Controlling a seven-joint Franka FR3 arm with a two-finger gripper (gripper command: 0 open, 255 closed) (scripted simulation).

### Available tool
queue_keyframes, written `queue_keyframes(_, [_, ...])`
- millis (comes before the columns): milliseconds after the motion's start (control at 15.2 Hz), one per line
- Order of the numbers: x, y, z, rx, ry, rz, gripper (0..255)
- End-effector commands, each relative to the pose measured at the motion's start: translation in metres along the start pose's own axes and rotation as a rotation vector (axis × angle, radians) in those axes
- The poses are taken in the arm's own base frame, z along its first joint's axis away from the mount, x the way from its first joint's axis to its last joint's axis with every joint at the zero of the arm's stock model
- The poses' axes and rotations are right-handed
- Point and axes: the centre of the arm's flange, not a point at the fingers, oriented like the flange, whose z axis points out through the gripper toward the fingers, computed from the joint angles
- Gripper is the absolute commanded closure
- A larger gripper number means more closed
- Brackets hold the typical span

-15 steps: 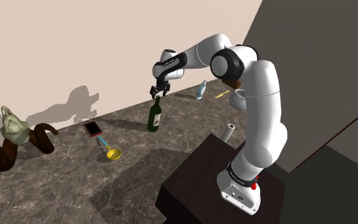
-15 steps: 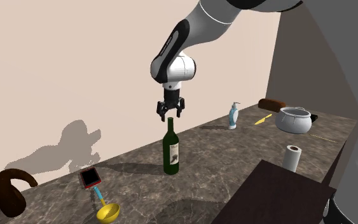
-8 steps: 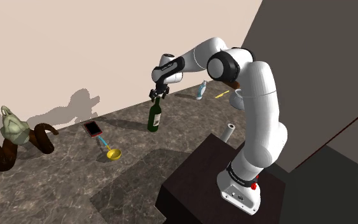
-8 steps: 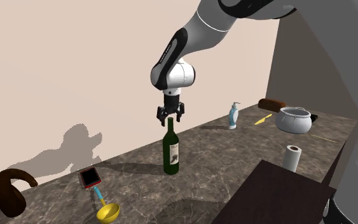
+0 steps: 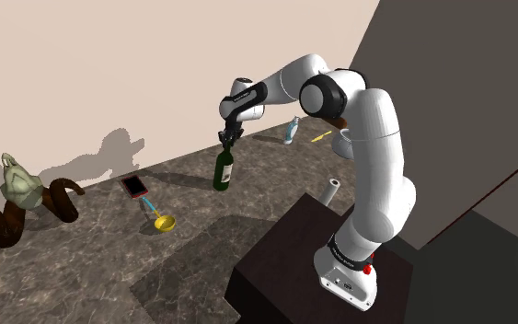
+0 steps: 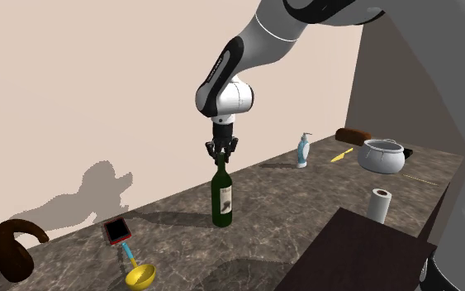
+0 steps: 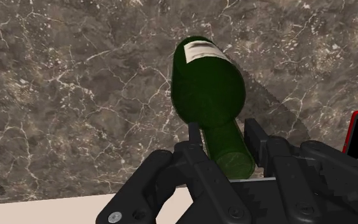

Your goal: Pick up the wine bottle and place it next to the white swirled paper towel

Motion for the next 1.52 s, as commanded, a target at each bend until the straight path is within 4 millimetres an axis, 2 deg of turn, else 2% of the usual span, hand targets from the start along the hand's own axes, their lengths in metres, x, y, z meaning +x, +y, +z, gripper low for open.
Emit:
queue_keyframes(0, [0.0, 0.0, 0.0, 0.0, -0.001, 0.0, 255])
queue_keyframes(396, [0.0, 0.0, 0.0, 0.0, -0.001, 0.0, 255])
queue_keyframes(1452, [0.006, 0.0, -0.084, 0.0, -0.001, 0.0, 255])
